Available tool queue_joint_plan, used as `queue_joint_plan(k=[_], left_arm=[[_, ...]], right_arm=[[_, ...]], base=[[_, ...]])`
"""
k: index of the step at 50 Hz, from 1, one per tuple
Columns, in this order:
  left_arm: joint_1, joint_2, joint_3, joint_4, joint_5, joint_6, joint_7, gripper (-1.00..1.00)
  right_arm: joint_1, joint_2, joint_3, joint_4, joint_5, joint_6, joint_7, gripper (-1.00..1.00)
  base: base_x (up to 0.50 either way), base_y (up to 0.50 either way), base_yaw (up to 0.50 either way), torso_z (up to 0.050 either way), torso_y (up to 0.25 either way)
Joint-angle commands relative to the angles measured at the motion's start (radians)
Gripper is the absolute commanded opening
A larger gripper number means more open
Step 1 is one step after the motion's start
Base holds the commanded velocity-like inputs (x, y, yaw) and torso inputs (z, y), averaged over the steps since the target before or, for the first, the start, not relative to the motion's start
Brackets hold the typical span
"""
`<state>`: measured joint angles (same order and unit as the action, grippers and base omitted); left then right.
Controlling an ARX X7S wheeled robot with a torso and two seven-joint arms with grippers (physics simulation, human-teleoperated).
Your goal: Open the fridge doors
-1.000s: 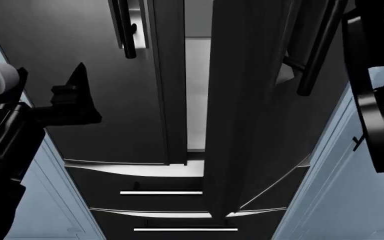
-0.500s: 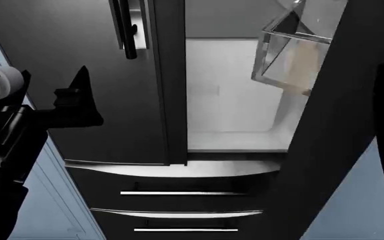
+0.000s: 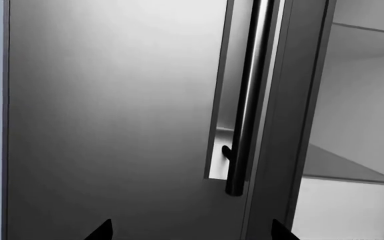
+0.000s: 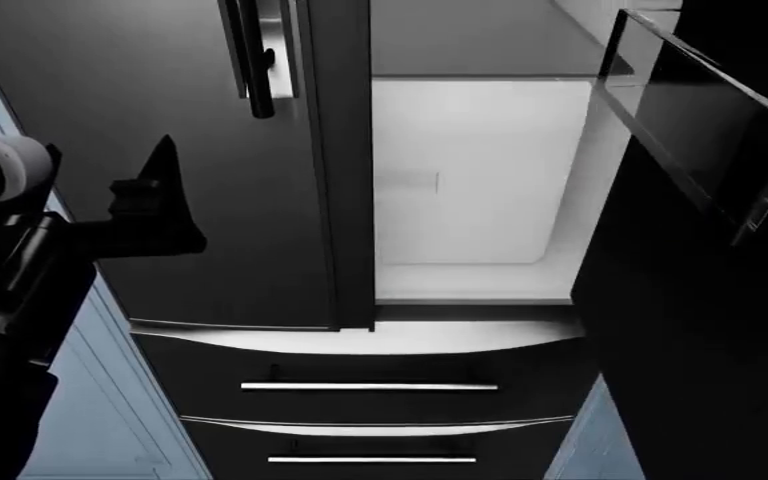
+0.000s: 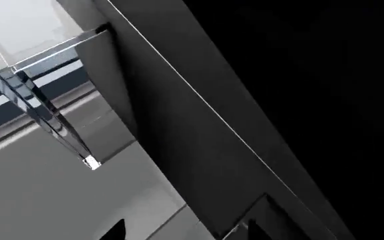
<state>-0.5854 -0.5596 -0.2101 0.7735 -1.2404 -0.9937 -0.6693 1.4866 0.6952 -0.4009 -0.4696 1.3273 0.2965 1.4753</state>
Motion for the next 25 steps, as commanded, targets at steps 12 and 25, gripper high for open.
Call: queue_joint_plan(k=[12, 25], left_arm=[[0.016, -0.009, 0.01, 0.0, 0.015, 0.013, 0.011, 1.0], [0.006, -0.006, 0.03, -0.011, 0.029, 0.018, 0.017, 1.0]], right_arm=[[-0.23, -0.094, 0.784, -0.34, -0.165, 0.825, 0.083, 1.0], [-0.287, -0.051, 0.71, -0.31, -0.396, 0.715, -0.079, 1.0]], base=[[0.0, 0.0, 0.0, 0.0, 0.0], [0.0, 0.0, 0.0, 0.0, 0.002]])
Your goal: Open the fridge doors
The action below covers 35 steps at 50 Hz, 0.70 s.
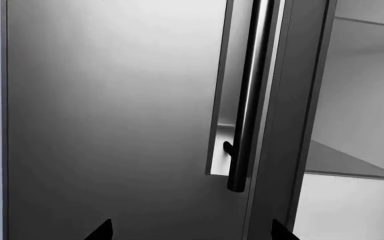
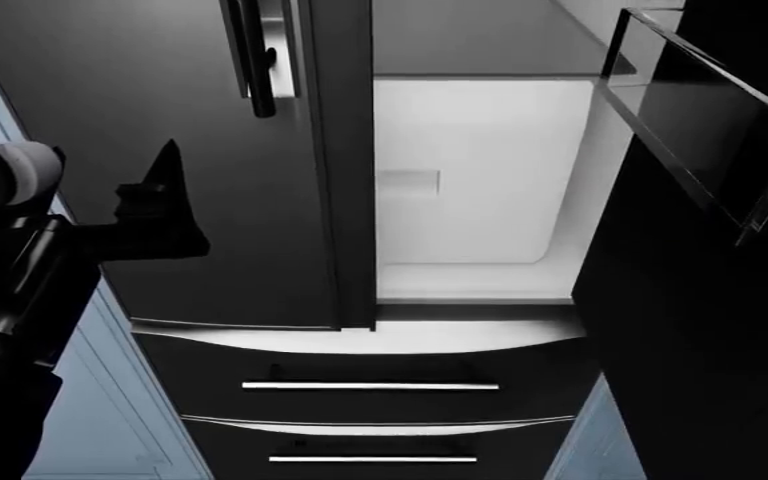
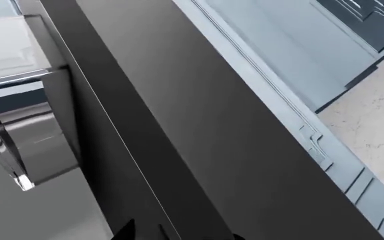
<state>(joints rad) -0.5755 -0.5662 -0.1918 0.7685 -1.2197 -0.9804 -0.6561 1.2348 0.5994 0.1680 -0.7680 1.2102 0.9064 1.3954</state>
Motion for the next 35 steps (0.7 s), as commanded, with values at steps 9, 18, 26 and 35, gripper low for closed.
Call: queue_joint_plan(k=[9, 18, 26, 35], left_arm=[[-0.009, 0.0, 0.018, -0.01, 0.011, 0.008, 0.004, 1.0], [-0.002, -0.005, 0.014, -0.005, 0.001, 0.012, 0.001, 1.0], [-0.002, -0.005, 0.018, -0.006, 0.002, 0.015, 0.001, 1.0], [-0.005, -0.005, 0.027, -0.011, 0.008, 0.019, 0.003, 1.0]], right_arm=[[-0.007, 0.089, -0.043, -0.114, -0.285, -0.006, -0.276, 1.0], [0.009, 0.108, -0.178, -0.146, -0.301, -0.082, -0.51, 1.0], [-0.013, 0.107, -0.266, -0.126, -0.368, -0.153, -0.647, 1.0], [0.02, 0.113, -0.351, -0.113, -0.399, -0.15, -0.721, 1.0]], base=[[0.0, 0.0, 0.0, 0.0, 0.002], [0.0, 0.0, 0.0, 0.0, 0.0], [0.0, 0.0, 0.0, 0.0, 0.0], [0.0, 0.0, 0.0, 0.0, 0.0]])
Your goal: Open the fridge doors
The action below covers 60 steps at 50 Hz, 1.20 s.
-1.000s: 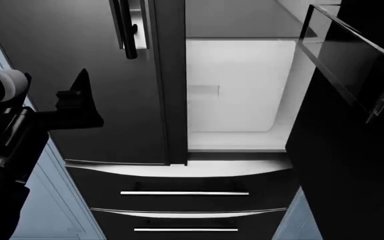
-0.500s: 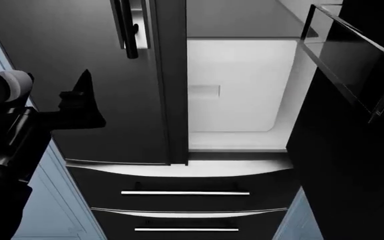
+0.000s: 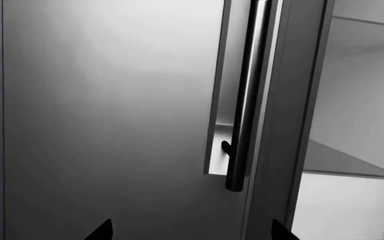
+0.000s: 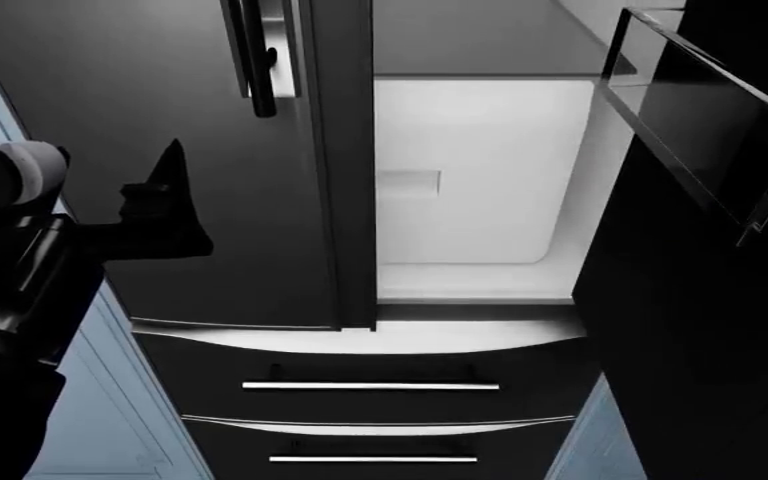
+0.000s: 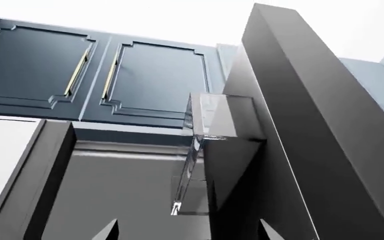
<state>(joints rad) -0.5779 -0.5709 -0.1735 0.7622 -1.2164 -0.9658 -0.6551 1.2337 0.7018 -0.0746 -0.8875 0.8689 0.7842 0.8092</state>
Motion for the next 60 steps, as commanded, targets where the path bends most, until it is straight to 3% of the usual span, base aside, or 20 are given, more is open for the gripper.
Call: queue_joint_plan(k=[1, 15, 29, 36, 46, 53, 60], left_arm=[[-0.003, 0.0, 0.01, -0.006, 0.006, 0.005, 0.003, 1.0], [0.003, -0.005, 0.009, 0.002, -0.003, 0.009, -0.004, 1.0], [0.015, -0.013, 0.001, 0.012, -0.018, 0.015, -0.011, 1.0], [0.004, -0.012, 0.011, 0.001, -0.012, 0.016, -0.01, 1.0], [0.003, -0.015, 0.011, 0.001, -0.014, 0.02, -0.012, 1.0], [0.007, -0.017, 0.012, 0.003, -0.015, 0.023, -0.013, 1.0], [0.002, -0.016, 0.02, -0.001, -0.011, 0.024, -0.013, 1.0]], right_arm=[[0.025, 0.011, -0.12, 0.008, -0.062, -0.027, -0.145, 1.0], [0.056, 0.003, -0.257, 0.089, -0.054, -0.019, -0.314, 1.0], [0.089, -0.016, -0.279, 0.137, 0.223, 0.131, -0.341, 1.0], [0.089, -0.039, -0.245, 0.265, 0.532, 0.226, -0.203, 1.0], [0.051, -0.031, -0.243, 0.315, 0.822, 0.24, 0.081, 1.0], [-0.01, -0.03, -0.251, 0.373, 0.939, 0.198, 0.184, 1.0], [-0.037, -0.04, -0.252, 0.416, 0.942, 0.178, 0.175, 1.0]], base=[[0.0, 0.0, 0.0, 0.0, 0.0], [0.0, 0.0, 0.0, 0.0, 0.0], [0.0, 0.0, 0.0, 0.0, 0.0], [0.0, 0.0, 0.0, 0.0, 0.0], [0.0, 0.0, 0.0, 0.0, 0.0], [0.0, 0.0, 0.0, 0.0, 0.0], [0.0, 0.0, 0.0, 0.0, 0.0]])
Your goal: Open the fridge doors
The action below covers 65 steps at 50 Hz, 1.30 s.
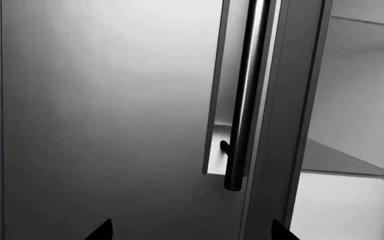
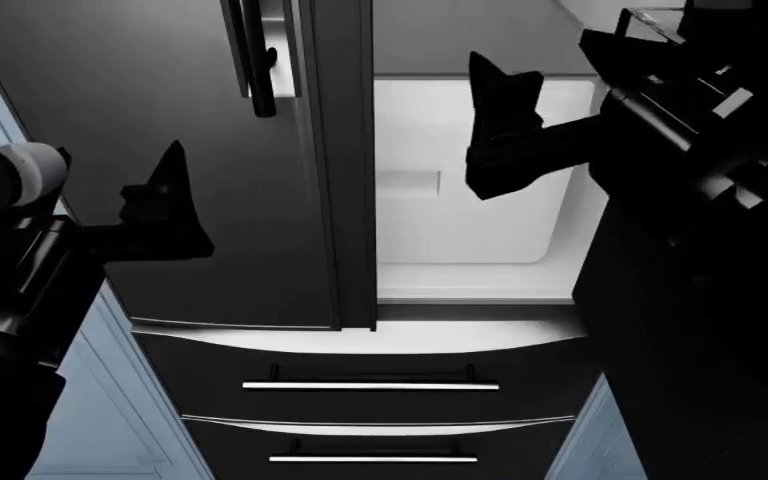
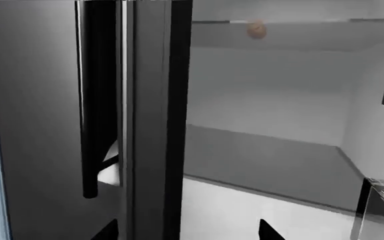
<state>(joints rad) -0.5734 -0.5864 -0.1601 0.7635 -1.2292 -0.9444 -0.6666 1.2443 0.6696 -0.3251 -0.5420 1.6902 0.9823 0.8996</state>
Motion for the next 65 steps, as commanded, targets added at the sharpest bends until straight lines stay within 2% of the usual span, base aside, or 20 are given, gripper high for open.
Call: queue_joint_plan(k=[1, 12, 46, 52, 56, 59, 65], left_arm=[[-0.002, -0.002, 0.006, -0.001, 0.0, 0.003, -0.002, 1.0], [-0.005, -0.004, 0.012, -0.003, 0.002, 0.007, -0.001, 1.0], [-0.002, -0.02, 0.011, 0.001, -0.016, 0.015, -0.011, 1.0], [-0.054, -0.035, 0.038, -0.02, -0.034, -0.012, -0.012, 1.0], [-0.141, -0.059, 0.065, -0.064, -0.098, -0.061, -0.023, 1.0], [-0.211, -0.055, 0.078, -0.11, -0.139, -0.081, -0.043, 1.0], [-0.323, -0.015, 0.127, -0.221, -0.123, -0.093, -0.048, 1.0]], right_arm=[[-0.053, -0.009, 0.0, 0.07, 0.111, -0.024, 0.081, 1.0], [-0.104, -0.012, 0.023, 0.061, 0.065, -0.067, 0.08, 1.0], [-0.109, 0.005, 0.052, -0.005, 0.049, -0.1, 0.063, 1.0], [-0.109, 0.006, 0.053, -0.013, 0.058, -0.104, 0.067, 1.0], [-0.109, 0.007, 0.054, -0.012, 0.059, -0.106, 0.063, 1.0], [-0.108, 0.008, 0.054, -0.014, 0.063, -0.107, 0.063, 1.0], [-0.106, 0.011, 0.055, -0.016, 0.069, -0.11, 0.064, 1.0]], base=[[0.0, 0.0, 0.0, 0.0, 0.0], [0.0, 0.0, 0.0, 0.0, 0.0], [0.0, 0.0, 0.0, 0.0, 0.0], [0.0, 0.0, 0.0, 0.0, 0.0], [0.0, 0.0, 0.0, 0.0, 0.0], [0.0, 0.0, 0.0, 0.0, 0.0], [0.0, 0.0, 0.0, 0.0, 0.0]])
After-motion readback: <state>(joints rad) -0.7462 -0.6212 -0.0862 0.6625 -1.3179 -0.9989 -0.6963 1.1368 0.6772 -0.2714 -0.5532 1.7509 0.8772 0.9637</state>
